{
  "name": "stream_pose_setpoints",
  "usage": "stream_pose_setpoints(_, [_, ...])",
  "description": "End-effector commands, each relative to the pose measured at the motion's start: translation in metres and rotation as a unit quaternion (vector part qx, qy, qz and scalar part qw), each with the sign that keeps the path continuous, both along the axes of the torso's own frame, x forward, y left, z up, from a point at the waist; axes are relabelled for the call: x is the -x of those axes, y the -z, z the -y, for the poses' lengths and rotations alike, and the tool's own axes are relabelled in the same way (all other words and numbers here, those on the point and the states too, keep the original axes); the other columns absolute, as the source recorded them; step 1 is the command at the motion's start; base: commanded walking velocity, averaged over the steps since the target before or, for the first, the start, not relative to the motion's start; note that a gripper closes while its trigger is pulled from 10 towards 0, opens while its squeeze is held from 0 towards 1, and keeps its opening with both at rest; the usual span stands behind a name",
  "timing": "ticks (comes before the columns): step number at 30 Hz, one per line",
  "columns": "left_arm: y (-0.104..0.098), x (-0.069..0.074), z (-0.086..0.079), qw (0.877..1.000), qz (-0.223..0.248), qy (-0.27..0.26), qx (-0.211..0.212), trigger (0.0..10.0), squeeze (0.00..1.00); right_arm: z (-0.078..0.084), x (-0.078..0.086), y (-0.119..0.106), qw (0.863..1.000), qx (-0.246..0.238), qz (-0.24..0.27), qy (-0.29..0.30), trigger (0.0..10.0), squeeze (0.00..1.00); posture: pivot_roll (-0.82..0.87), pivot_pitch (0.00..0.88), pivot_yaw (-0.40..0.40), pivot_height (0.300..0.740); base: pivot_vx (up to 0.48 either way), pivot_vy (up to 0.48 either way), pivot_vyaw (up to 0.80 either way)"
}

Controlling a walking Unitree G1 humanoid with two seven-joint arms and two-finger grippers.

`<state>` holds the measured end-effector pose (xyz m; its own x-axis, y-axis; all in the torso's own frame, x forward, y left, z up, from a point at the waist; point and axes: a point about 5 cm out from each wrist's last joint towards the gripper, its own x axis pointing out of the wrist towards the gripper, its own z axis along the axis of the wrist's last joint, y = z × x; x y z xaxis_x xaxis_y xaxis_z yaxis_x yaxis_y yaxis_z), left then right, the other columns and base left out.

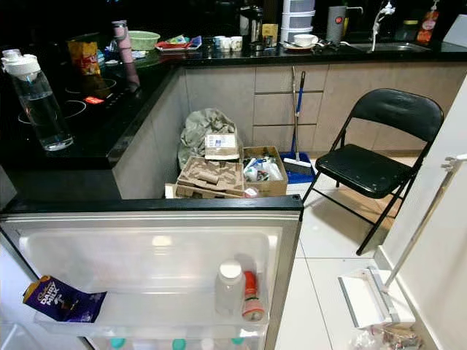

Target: Restocking fridge

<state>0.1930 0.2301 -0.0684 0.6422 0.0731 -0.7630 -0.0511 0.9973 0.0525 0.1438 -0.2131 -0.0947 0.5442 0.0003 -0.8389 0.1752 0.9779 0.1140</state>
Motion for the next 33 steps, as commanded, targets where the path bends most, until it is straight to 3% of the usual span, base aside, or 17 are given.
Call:
stream_pose_setpoints(1, [0.0024,0.0050,-0.0013,1.000,-0.009,0.001,0.000,10.0,0.00,-0.0030,0.0062,0.0030,1.000,-0.008,-0.011,0.000,10.0,0.00,-0.09,0.112,0.074,0.721,0.000,-0.375,0.00])
stream_pose_setpoints(33, [0.0055,0.0101,0.0001,1.000,-0.014,-0.010,0.006,10.0,0.00,0.0039,0.0085,0.0022,1.000,-0.005,-0.012,-0.002,10.0,0.00,-0.09,0.124,0.058,0.721,0.000,-0.376,0.00])
